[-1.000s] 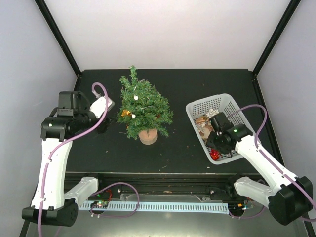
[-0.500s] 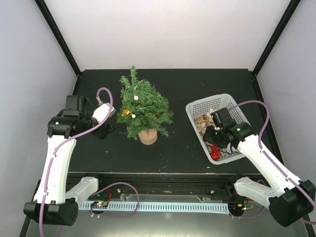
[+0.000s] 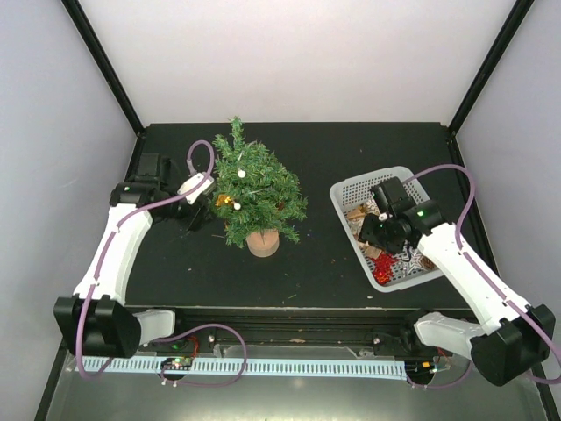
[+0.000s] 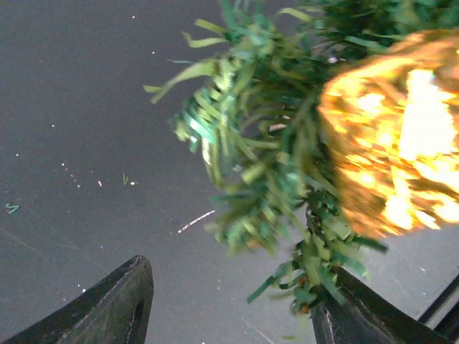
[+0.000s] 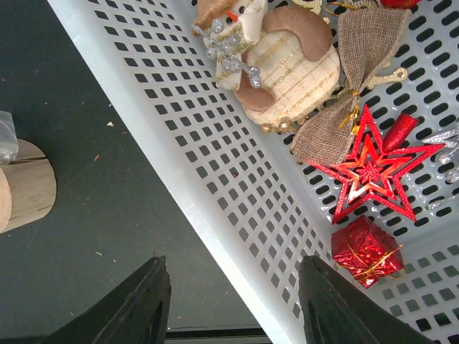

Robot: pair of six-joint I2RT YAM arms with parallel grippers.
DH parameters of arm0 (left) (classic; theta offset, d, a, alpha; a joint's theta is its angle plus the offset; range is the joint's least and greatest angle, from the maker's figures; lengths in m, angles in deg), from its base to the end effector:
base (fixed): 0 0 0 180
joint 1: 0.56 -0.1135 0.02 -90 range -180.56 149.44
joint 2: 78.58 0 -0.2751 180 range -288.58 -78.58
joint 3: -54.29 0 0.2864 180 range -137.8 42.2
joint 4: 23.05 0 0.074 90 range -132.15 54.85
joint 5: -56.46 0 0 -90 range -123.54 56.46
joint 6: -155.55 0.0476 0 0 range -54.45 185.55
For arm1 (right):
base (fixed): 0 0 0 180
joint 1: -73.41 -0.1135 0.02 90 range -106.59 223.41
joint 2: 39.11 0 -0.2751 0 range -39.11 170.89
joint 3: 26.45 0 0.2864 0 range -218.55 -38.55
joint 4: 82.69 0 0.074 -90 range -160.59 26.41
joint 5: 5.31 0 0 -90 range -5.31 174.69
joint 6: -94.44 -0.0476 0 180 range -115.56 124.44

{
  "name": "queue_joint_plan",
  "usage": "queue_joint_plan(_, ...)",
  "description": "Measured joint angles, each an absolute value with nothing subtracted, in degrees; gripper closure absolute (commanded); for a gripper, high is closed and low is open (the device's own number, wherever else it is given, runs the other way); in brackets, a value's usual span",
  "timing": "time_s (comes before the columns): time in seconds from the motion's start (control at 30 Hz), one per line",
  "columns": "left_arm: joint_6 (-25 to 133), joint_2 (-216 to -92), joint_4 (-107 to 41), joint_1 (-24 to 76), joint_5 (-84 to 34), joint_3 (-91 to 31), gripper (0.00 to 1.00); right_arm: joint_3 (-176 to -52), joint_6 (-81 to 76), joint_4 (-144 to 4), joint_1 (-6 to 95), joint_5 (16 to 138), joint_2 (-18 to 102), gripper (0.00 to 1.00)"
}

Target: Decorate the small christmas tree

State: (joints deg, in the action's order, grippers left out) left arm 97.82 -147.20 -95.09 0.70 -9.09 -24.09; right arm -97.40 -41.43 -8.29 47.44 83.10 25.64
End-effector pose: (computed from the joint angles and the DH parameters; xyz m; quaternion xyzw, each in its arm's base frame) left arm 0.2560 -0.0253 0.3144 0.3223 0.8939 -0.1355 0.2806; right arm 0.2085 0.1030 0.2804 0.1671 0.9675 0.1220 0.1451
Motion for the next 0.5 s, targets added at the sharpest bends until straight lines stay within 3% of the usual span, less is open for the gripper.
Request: queue_joint_plan(0.5, 95.07, -159.28, -84.71, 0.72, -13.4, -29.29, 0.4, -97.83, -35.2, -3.26, 47.44, 83.1, 27.89, 0.49)
